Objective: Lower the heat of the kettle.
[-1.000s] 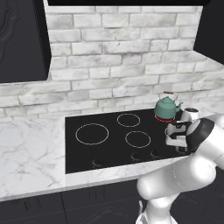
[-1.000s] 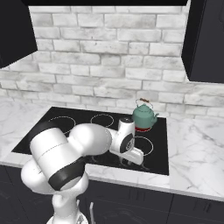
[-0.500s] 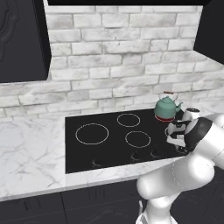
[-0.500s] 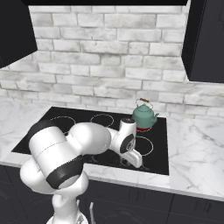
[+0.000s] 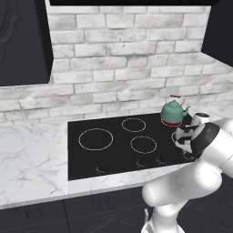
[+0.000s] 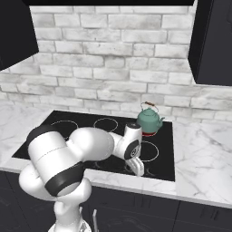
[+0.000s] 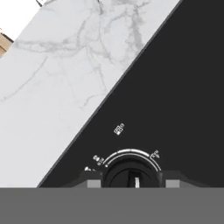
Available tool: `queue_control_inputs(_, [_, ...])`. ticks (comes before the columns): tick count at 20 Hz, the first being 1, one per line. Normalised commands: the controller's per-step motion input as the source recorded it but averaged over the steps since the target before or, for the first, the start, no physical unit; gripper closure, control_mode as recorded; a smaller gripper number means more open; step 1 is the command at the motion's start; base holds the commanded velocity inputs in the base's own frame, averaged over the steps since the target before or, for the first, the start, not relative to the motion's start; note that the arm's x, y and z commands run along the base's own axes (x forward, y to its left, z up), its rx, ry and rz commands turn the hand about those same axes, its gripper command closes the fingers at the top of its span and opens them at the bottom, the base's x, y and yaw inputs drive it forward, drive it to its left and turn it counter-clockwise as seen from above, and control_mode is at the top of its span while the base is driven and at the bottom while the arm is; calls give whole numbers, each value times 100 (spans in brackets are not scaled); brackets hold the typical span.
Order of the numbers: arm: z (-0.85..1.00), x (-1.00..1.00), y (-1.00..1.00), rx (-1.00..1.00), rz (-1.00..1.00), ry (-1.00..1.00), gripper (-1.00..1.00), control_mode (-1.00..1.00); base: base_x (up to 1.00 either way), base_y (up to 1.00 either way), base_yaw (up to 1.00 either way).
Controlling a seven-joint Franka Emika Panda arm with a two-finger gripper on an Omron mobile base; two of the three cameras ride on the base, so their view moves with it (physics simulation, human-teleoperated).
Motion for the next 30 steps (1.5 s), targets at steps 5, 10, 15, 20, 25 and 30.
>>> queue_control_inputs(5, [0, -16, 2, 0, -30, 0, 100, -100, 0, 0, 0])
queue_control_inputs(10, [0, -13, 1, 0, -31, 0, 100, -100, 0, 0, 0])
queue_control_inputs(15, [0, -10, 0, 0, -30, 0, 100, -100, 0, 0, 0])
queue_control_inputs(20, [0, -9, 0, 0, -30, 1, 100, -100, 0, 0, 0])
queue_control_inputs(25, [0, -9, 0, 0, -29, 0, 100, -100, 0, 0, 0])
queue_control_inputs(30, [0, -9, 0, 0, -29, 0, 100, -100, 0, 0, 0])
